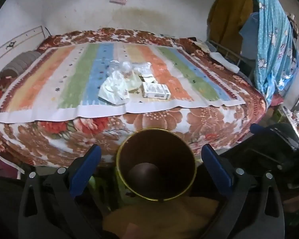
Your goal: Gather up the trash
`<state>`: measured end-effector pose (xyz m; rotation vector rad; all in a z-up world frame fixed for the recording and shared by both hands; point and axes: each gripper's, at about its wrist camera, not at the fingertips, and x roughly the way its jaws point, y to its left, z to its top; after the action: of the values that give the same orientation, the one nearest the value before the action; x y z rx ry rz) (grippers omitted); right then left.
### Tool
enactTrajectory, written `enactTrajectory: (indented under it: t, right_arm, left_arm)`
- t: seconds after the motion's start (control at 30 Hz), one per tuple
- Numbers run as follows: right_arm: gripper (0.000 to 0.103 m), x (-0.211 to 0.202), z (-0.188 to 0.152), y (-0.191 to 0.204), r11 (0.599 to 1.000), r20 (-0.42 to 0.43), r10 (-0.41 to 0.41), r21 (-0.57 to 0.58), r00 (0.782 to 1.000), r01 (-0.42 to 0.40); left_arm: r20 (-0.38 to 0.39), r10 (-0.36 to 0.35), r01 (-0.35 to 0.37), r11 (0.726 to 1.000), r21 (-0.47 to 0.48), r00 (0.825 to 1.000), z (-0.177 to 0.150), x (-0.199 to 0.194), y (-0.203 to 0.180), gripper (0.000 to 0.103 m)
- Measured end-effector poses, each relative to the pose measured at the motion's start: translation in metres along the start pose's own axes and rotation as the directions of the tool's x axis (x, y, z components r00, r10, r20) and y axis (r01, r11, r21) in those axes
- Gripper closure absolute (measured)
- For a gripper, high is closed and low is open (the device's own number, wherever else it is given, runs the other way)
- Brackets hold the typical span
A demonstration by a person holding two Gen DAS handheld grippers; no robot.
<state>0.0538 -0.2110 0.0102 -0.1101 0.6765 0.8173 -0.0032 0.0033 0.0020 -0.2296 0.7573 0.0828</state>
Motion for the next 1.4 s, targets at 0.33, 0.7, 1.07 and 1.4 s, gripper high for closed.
enactTrajectory:
  t: [0.33,0.7,1.07,1.4]
  right_arm:
    - [0.008,0.000,0.000,-0.002,1.000,-0.018,0.006,-0.004,1.000,-0.006]
    - [0.008,0.005,0.000,0.001,1.000,-0.050,0.028,-0.013,0.998,-0.029]
    - [0.008,0.009,-0.002,0.004,0.998,-0.085,0.063,-0.012,0.994,-0.064]
    - [0.008,0.013,-0.001,0.004,0.998,-0.107,0.069,-0.004,0.992,-0.070]
  left_arm:
    - [-0.044,-0.025,0.023,0.999,-0.029,0.999,-0.004,0.008,0.007,0.005]
    - [-0.032,0.050,-0.051,0.998,-0.034,0.998,-0.001,0.006,0.007,0.006]
    - [-0.063,0.062,-0.064,0.997,-0.035,0.996,-0.003,0.014,0.008,0.006]
    - [-0.053,0.042,-0.045,0.998,-0.046,0.998,-0.003,0.012,0.008,0.006]
